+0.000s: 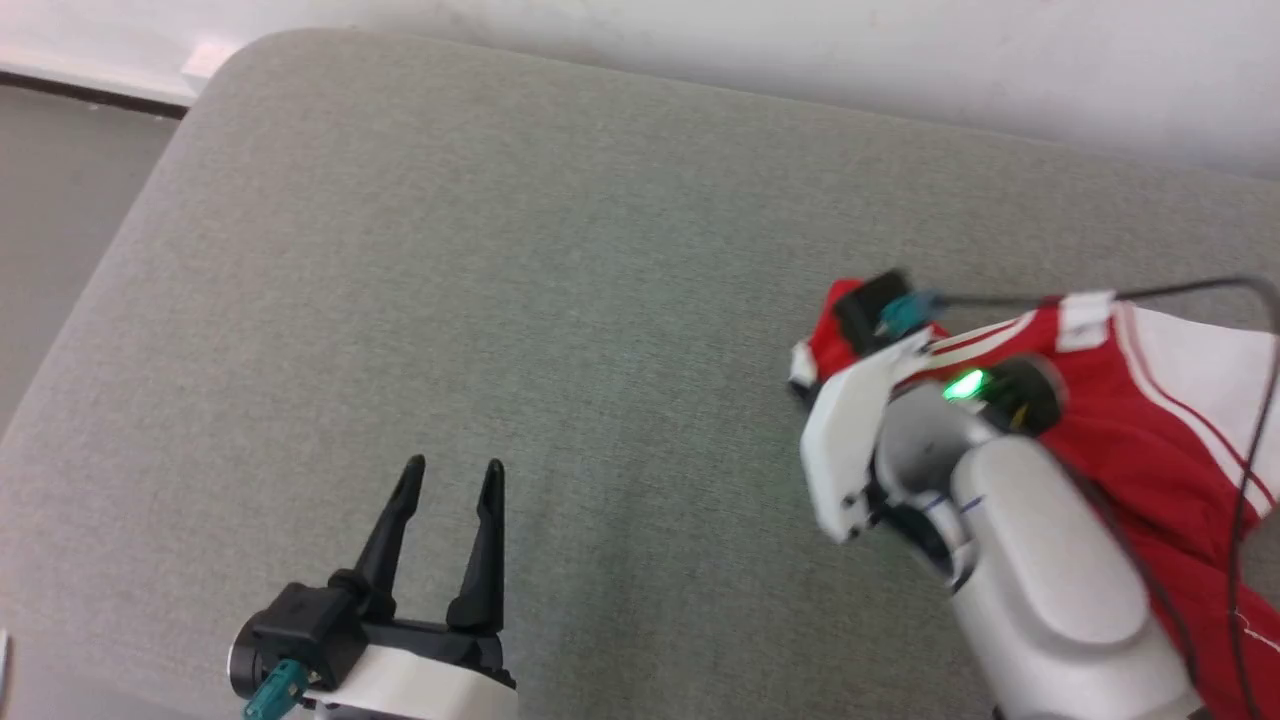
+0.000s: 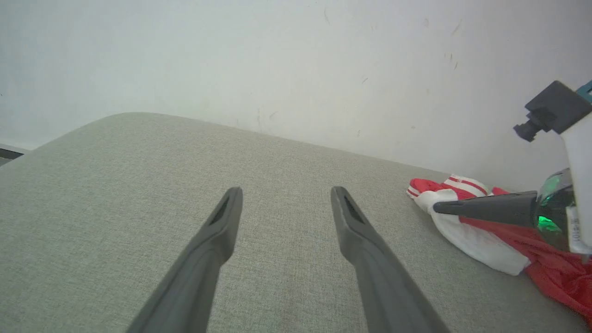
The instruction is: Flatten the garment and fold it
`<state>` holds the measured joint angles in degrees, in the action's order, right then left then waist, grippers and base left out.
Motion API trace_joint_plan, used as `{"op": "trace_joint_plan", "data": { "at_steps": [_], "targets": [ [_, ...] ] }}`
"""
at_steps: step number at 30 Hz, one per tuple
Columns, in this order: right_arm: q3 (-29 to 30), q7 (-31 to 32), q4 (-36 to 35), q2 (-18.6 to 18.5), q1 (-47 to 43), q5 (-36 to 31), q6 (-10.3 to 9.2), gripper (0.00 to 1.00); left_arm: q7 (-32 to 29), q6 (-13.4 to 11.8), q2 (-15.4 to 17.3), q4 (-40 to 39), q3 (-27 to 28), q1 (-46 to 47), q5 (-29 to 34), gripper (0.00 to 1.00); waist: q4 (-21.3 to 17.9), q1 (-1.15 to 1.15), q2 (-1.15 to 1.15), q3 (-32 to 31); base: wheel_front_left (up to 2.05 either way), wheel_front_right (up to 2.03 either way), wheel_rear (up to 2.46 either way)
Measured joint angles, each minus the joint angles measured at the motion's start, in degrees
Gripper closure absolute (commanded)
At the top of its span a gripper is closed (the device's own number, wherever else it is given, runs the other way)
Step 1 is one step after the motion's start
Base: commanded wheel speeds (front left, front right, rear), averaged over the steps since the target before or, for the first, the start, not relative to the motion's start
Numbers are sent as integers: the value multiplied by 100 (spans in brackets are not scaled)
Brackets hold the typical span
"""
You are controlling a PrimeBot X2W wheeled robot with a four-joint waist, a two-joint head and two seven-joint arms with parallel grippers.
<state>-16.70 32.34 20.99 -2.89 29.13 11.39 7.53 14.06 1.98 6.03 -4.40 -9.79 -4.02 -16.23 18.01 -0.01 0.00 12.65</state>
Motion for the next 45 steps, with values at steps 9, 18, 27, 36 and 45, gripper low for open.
{"op": "trace_joint_plan", "data": {
  "at_steps": [9,18,27,36,45],
  "targets": [
    [-1239,-602,886,22,18,1074,0,0,-36,42,-5,168,-105,5,-44,0,239,0,0,-58,0,0,0],
    [-264,-1028,245,20,7,837,0,0,-36,-62,86,81,-29,-76,-44,0,-126,1,0,-198,0,0,0],
    [2215,-1692,-2033,0,-1640,-15,-1,0,-42,-160,169,-160,21,-190,-40,0,-620,1,0,-344,0,0,0],
    [3183,-2755,-3261,-9,-3430,218,-1,0,-33,-223,275,-293,126,-394,-40,0,-1055,1,0,-507,0,0,0],
    [3281,-3862,-3192,-7,-4082,535,-1,0,-69,-337,350,-316,204,-558,-41,0,-1334,1,0,-584,0,0,0]
  ]
}}
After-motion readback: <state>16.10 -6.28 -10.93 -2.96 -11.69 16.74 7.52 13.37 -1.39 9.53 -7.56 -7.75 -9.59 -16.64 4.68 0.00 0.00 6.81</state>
